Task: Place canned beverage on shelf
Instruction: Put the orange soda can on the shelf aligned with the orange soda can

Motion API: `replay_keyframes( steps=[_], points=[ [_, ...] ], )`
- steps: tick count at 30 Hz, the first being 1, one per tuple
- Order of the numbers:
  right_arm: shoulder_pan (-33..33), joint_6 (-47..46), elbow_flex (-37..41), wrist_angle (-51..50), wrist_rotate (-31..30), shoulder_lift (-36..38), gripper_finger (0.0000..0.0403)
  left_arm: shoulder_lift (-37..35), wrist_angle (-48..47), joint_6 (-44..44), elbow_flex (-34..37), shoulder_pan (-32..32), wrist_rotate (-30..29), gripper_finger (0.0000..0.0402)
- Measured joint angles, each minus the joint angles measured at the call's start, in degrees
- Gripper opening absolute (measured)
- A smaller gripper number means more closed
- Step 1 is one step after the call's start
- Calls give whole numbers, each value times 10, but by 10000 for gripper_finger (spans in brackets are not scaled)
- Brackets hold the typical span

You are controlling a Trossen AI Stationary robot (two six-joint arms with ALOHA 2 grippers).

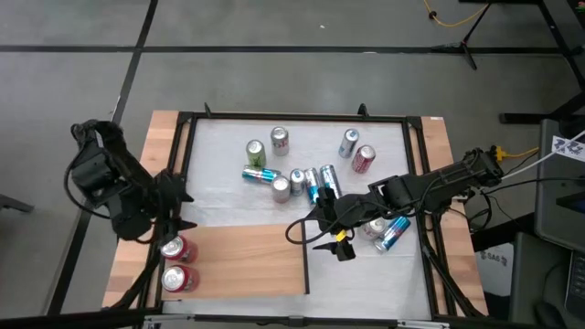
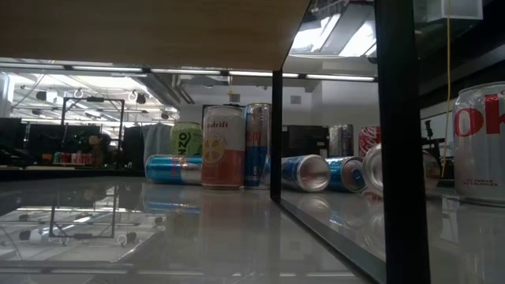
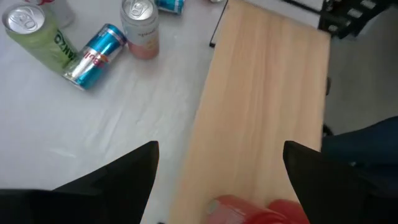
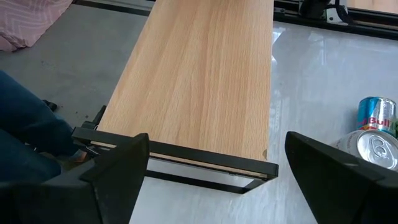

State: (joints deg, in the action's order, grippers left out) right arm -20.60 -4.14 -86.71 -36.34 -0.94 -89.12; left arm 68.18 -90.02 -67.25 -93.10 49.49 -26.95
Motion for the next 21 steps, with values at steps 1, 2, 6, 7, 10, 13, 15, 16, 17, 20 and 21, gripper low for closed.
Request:
replay_keyframes(
  steps=[1,2,6,7,10,13,15,16,17,20,21],
  points=[
    [0,0,0,0,0,0,365,0,0,15,0,-12,10,334],
    [0,0,0,0,0,0,365,0,0,30,0,-23,21,334],
    [0,0,0,0,0,0,365,0,0,84,0,-59,74,334],
    [0,0,0,0,0,0,365,0,0,94,1,-66,85,334],
    [0,0,0,0,0,0,365,0,0,114,15,-81,110,334],
    [0,0,0,0,0,0,365,-2,0,123,40,-90,138,334],
    [0,0,0,0,0,0,365,-6,0,123,58,-92,158,334],
    [0,0,0,0,0,0,365,-7,0,123,67,-91,166,334],
    [0,0,0,0,0,0,365,-7,0,123,75,-91,174,334],
    [0,0,0,0,0,0,365,-7,0,118,87,-91,178,334],
    [0,0,0,0,0,0,365,-7,-1,114,87,-91,176,334]
  ],
)
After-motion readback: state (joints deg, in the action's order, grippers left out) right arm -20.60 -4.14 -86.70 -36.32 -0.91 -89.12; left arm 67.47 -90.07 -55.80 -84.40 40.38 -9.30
